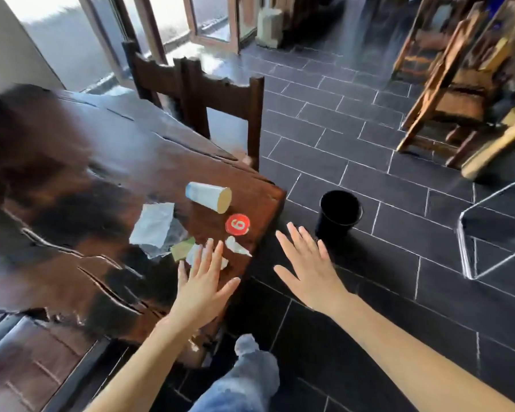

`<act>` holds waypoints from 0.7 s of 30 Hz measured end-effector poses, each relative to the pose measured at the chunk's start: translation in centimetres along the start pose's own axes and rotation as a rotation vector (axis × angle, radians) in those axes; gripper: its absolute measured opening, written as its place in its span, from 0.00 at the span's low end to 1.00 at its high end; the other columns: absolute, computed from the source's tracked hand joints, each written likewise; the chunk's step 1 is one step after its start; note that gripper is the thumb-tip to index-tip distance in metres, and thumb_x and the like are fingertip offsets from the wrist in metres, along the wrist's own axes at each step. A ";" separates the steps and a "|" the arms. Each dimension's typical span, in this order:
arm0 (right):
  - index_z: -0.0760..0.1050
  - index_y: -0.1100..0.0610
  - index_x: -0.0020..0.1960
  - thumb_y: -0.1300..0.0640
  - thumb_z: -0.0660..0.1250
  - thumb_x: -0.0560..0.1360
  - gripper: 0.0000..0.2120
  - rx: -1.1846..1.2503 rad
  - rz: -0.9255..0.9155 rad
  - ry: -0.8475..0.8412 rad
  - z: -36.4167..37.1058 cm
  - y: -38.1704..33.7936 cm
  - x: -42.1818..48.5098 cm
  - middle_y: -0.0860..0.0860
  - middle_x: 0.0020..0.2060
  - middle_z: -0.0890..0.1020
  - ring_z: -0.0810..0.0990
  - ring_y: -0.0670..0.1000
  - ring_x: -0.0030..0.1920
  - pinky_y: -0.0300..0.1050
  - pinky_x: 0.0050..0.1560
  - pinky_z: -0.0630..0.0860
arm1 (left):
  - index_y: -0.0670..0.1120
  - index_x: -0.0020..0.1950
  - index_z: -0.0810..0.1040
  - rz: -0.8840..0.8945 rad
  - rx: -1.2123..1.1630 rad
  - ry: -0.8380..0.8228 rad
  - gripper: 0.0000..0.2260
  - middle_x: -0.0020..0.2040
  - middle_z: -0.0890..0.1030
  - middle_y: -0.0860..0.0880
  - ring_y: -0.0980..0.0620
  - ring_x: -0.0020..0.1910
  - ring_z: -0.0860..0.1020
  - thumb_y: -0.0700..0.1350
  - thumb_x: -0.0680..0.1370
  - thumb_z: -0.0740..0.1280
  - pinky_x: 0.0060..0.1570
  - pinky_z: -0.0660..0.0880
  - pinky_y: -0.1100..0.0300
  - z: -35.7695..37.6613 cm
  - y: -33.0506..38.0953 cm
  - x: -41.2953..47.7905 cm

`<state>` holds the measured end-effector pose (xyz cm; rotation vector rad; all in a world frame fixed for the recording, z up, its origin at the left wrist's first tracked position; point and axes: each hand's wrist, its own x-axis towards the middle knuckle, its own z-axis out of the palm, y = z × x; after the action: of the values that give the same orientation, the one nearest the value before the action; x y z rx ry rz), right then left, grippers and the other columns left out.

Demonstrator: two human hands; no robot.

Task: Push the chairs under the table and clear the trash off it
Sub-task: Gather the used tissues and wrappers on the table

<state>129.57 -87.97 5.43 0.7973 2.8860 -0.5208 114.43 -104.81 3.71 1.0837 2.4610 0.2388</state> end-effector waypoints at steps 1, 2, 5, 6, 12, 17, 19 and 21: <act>0.42 0.49 0.78 0.43 0.50 0.81 0.30 0.009 -0.019 -0.016 0.0 0.0 2.0 0.50 0.77 0.40 0.37 0.51 0.77 0.60 0.75 0.43 | 0.54 0.76 0.35 -0.021 -0.002 0.007 0.34 0.76 0.33 0.54 0.53 0.74 0.32 0.63 0.78 0.50 0.73 0.34 0.44 -0.3 -0.8 1.7; 0.42 0.49 0.78 0.43 0.50 0.81 0.30 0.010 -0.038 -0.030 -0.1 0.0 4.0 0.50 0.77 0.40 0.37 0.51 0.76 0.59 0.75 0.42 | 0.54 0.76 0.35 -0.036 0.001 0.013 0.35 0.76 0.32 0.54 0.54 0.73 0.31 0.65 0.77 0.49 0.74 0.35 0.44 -0.6 -1.4 3.3; 0.44 0.49 0.78 0.44 0.52 0.81 0.30 0.016 -0.133 -0.081 -0.4 0.6 10.1 0.49 0.78 0.45 0.42 0.51 0.77 0.55 0.75 0.46 | 0.55 0.76 0.35 -0.085 -0.028 0.037 0.35 0.72 0.29 0.56 0.54 0.72 0.29 0.67 0.76 0.48 0.72 0.34 0.44 -1.2 -2.5 8.5; 0.45 0.49 0.78 0.44 0.53 0.80 0.30 0.049 -0.162 -0.101 -0.3 0.8 12.0 0.49 0.78 0.49 0.47 0.51 0.77 0.53 0.75 0.51 | 0.55 0.76 0.36 -0.104 -0.041 0.038 0.34 0.72 0.30 0.55 0.53 0.73 0.30 0.64 0.78 0.50 0.73 0.34 0.44 -1.2 -2.7 9.9; 0.55 0.49 0.75 0.48 0.61 0.78 0.29 0.086 -0.409 -0.421 1.6 0.0 18.1 0.48 0.75 0.61 0.68 0.54 0.69 0.53 0.63 0.71 | 0.52 0.78 0.42 -0.365 -0.244 -0.078 0.37 0.79 0.43 0.51 0.50 0.78 0.44 0.64 0.75 0.55 0.74 0.51 0.43 1.6 -3.3 9.7; 0.68 0.54 0.64 0.47 0.61 0.78 0.18 -0.129 -0.612 -0.650 2.0 -0.5 25.4 0.51 0.63 0.73 0.75 0.57 0.60 0.52 0.56 0.73 | 0.51 0.78 0.47 -0.701 -0.486 -0.106 0.33 0.79 0.49 0.45 0.46 0.77 0.52 0.55 0.78 0.61 0.74 0.56 0.48 4.1 -3.0 6.9; 0.72 0.54 0.60 0.46 0.60 0.78 0.16 -0.208 -0.729 -0.734 2.4 -1.4 27.4 0.51 0.67 0.70 0.73 0.56 0.64 0.52 0.59 0.73 | 0.51 0.77 0.53 -0.804 -0.556 -0.086 0.30 0.79 0.50 0.44 0.45 0.77 0.53 0.55 0.78 0.61 0.74 0.55 0.51 5.2 -2.3 6.7; 0.75 0.52 0.61 0.46 0.60 0.77 0.16 -0.257 -0.802 -0.837 3.3 -2.0 28.8 0.52 0.74 0.62 0.67 0.56 0.70 0.52 0.65 0.69 | 0.51 0.77 0.57 -0.860 -0.627 -0.056 0.29 0.79 0.49 0.44 0.45 0.77 0.52 0.55 0.78 0.62 0.75 0.54 0.53 6.1 -1.7 7.2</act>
<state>103.82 -76.93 -2.45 -0.5476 2.2580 -0.3815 111.78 -100.81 -4.63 -0.2333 2.3018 0.6175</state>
